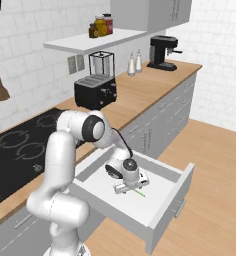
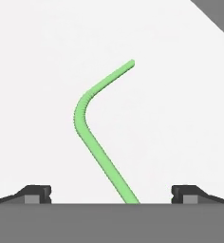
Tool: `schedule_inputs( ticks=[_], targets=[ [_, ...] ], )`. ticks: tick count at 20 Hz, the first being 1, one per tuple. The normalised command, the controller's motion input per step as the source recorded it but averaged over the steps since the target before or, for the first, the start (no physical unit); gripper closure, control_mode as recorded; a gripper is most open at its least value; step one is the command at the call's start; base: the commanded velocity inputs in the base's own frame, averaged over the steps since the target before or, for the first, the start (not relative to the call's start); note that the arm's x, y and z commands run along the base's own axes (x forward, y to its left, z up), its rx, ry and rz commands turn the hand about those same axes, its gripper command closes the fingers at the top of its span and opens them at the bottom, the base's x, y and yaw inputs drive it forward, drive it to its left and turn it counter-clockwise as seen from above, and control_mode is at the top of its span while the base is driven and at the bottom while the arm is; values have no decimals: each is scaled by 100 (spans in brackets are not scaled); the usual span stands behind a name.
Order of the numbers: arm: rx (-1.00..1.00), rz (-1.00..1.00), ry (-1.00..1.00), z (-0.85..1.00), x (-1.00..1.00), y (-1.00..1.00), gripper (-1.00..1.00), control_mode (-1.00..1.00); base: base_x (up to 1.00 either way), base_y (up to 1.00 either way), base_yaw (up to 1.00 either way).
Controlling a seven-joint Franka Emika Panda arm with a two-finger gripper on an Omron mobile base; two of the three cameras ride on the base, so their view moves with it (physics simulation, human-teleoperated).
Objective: Take a straw from the drawer in front and place it inside the glass cup on the dining counter.
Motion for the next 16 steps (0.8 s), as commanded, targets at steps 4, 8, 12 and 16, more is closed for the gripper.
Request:
schedule_inputs(
  ticks=[4,8,12,16],
  targets=[
    [0,2,10,-36,17,0,-100,-100,0,0,0],
    [0,2,10,-39,17,0,-100,-100,0,0,0],
    [0,2,9,-38,16,0,-100,-100,0,0,0],
    [0,2,7,-37,12,0,100,-100,0,0,0]
  ],
)
